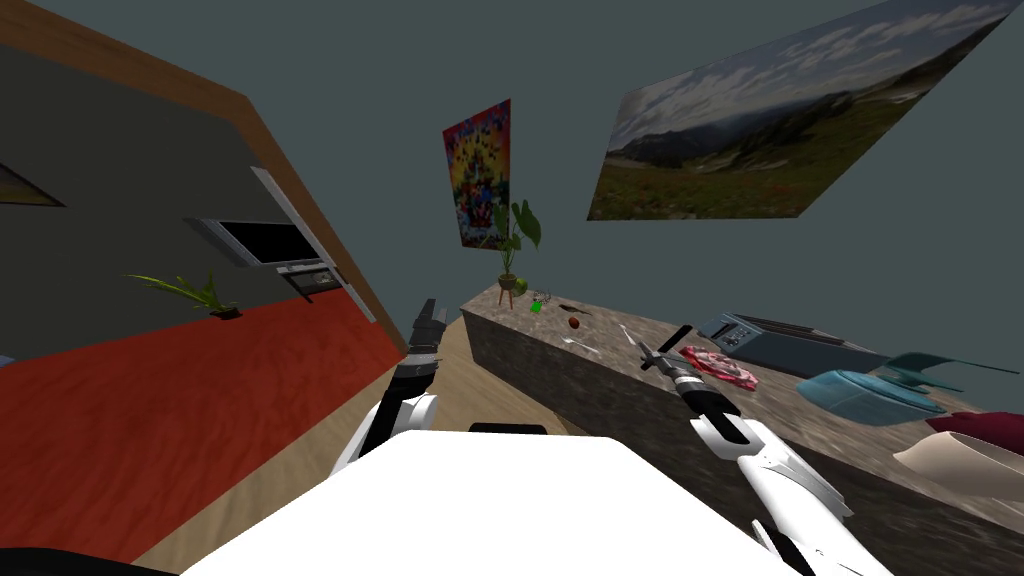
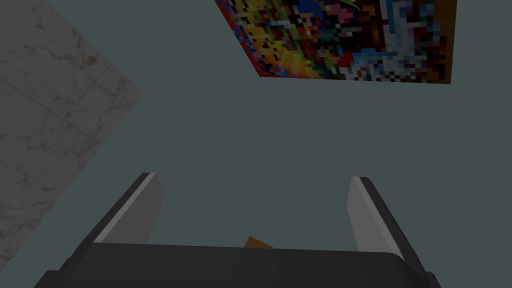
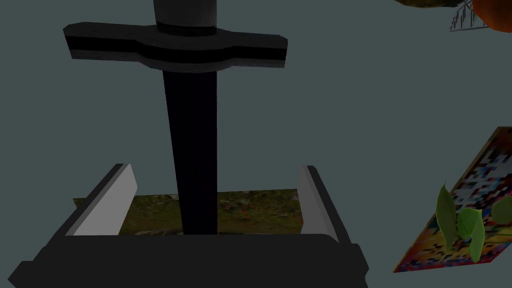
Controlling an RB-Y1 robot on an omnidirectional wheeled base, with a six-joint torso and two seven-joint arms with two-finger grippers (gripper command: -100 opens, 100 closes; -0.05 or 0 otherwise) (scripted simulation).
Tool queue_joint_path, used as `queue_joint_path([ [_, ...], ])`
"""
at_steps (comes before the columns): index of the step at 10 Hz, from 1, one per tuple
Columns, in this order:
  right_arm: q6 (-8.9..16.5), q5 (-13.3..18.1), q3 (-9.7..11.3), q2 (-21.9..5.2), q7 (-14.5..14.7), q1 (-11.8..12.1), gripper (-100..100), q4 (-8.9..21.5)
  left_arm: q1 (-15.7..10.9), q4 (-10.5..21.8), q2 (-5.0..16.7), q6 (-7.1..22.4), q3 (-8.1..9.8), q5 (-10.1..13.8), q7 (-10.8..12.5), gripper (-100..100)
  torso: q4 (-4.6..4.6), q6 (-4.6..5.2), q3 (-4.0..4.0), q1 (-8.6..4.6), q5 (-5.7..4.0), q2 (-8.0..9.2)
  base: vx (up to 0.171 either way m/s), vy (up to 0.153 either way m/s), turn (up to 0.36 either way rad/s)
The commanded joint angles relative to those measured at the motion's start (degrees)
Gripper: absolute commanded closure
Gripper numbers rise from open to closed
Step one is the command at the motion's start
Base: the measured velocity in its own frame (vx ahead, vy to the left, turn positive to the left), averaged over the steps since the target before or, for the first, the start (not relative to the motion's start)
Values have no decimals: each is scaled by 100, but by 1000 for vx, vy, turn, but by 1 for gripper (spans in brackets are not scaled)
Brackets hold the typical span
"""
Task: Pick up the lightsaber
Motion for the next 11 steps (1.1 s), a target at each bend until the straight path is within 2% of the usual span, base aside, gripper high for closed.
queue_joint_path([
  [1,44,2,11,10,-12,22,-100,214,0,0,0,0,0,0,0,0,0,0,0,0,0,0,9,-11,4],
  [3,44,2,11,10,-12,22,-100,214,0,0,0,0,0,0,0,0,-2,-1,-5,-6,-1,-8,5,-5,1],
  [4,-144,-256,-71,-268,189,-228,-100,427,0,0,0,0,0,0,0,0,-2,-2,-5,-5,-1,-9,-61,62,259],
  [6,-144,-256,-71,-309,189,-358,-100,600,-1,0,-1,0,-1,0,0,0,4,-3,9,26,8,16,-69,59,54],
  [9,-144,-256,-71,-309,189,-358,-100,961,0,0,0,0,0,0,0,0,-1,-1,-2,-2,-1,-4,-3,1,-6],
  [10,-144,-256,-71,-309,189,-358,-100,997,0,0,0,0,0,0,0,0,-1,1,-4,-5,-1,-7,6,-6,-2],
  [11,-332,-513,-152,-570,390,-619,-100,1152,0,0,0,0,0,0,0,0,-2,0,-5,-5,-2,-8,-68,65,186],
])
